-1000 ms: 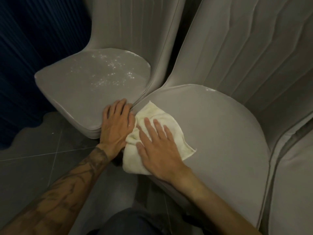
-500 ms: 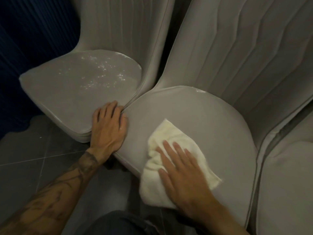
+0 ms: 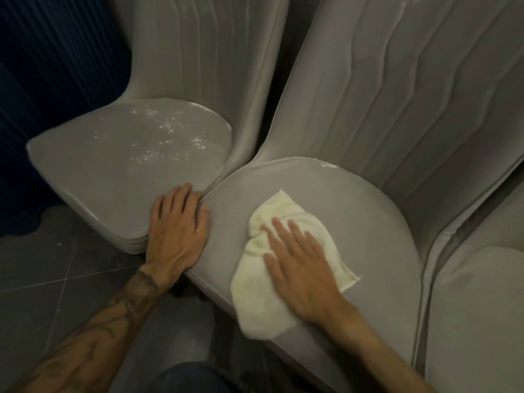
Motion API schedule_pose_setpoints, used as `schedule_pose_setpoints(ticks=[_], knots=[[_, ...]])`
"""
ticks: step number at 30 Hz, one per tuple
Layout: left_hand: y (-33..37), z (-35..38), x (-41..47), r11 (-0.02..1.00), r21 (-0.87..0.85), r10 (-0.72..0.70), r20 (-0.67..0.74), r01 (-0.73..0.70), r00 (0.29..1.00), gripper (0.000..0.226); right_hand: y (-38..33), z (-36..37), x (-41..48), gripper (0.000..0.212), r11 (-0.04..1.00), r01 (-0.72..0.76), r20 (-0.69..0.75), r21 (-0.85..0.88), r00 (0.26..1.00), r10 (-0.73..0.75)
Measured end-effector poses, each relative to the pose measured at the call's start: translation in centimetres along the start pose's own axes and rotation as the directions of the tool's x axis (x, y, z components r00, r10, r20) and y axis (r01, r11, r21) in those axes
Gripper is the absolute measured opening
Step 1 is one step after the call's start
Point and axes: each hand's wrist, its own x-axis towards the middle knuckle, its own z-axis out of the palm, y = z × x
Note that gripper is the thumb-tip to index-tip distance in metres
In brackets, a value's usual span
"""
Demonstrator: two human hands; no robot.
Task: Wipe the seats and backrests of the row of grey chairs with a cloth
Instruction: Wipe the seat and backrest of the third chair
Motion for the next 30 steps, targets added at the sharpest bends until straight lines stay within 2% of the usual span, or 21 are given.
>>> schedule_pose_setpoints(ticks=[2, 5, 7, 9, 11, 13, 16, 17, 19, 22, 26, 30], knots=[[-0.1, 0.1, 0.0, 1.0, 0.004, 0.0, 0.005, 0.0, 1.0, 0.049, 4.0, -0.6, 0.7, 0.058, 0.987, -0.159, -0.026, -0.024, 0.987, 0.158], [-0.1, 0.3, 0.1, 1.0, 0.006, -0.001, 0.012, 0.001, 1.0, 0.051, 9.8, -2.1, 0.8, 0.063, 0.894, -0.445, -0.066, 0.058, 0.892, 0.448], [-0.1, 0.4, 0.1, 1.0, 0.002, -0.006, 0.004, 0.006, 1.0, 0.051, 11.9, -2.6, 2.2, 0.064, 0.836, -0.54, -0.091, 0.095, 0.832, 0.548], [-0.1, 0.6, 0.1, 1.0, 0.0, -0.006, -0.006, 0.006, 1.0, 0.052, 11.9, -3.0, 5.2, 0.077, 0.813, -0.563, -0.135, 0.149, 0.803, 0.581], [-0.1, 0.7, 0.2, 1.0, 0.009, -0.003, 0.0, 0.003, 1.0, 0.054, 11.0, -3.0, 9.3, 0.067, 0.823, -0.541, -0.129, 0.176, 0.816, 0.564], [-0.1, 0.7, 0.2, 1.0, 0.011, 0.002, 0.007, -0.002, 1.0, 0.056, 10.4, -3.2, 13.2, 0.058, 0.868, -0.463, -0.082, 0.179, 0.872, 0.482], [-0.2, 0.8, 0.3, 1.0, 0.011, 0.01, 0.014, -0.011, 1.0, 0.057, 12.4, -3.9, 14.4, 0.05, 0.93, -0.351, -0.082, 0.105, 0.929, 0.36], [-0.2, 0.8, 0.3, 1.0, 0.007, 0.012, 0.017, -0.012, 1.0, 0.058, 13.5, -3.9, 13.5, 0.047, 0.94, -0.335, -0.118, 0.068, 0.932, 0.341], [-0.3, 0.9, 0.4, 1.0, 0.008, 0.011, 0.02, -0.011, 1.0, 0.058, 15.0, -3.5, 11.6, 0.043, 0.923, -0.37, -0.2, 0.101, 0.902, 0.383], [-0.2, 1.2, 0.5, 1.0, 0.016, 0.006, 0.005, -0.006, 1.0, 0.055, 13.8, -3.1, 13.4, 0.042, 0.874, -0.467, -0.177, 0.133, 0.857, 0.484], [-0.2, 1.4, 0.6, 1.0, 0.014, 0.005, -0.018, -0.004, 1.0, 0.054, 9.8, -2.8, 18.5, 0.041, 0.924, -0.357, -0.18, 0.137, 0.908, 0.378], [-0.4, 1.6, 0.5, 1.0, 0.012, 0.009, -0.022, -0.008, 1.0, 0.055, 13.1, -3.1, 16.2, 0.039, 0.962, -0.25, -0.196, 0.111, 0.943, 0.268]])
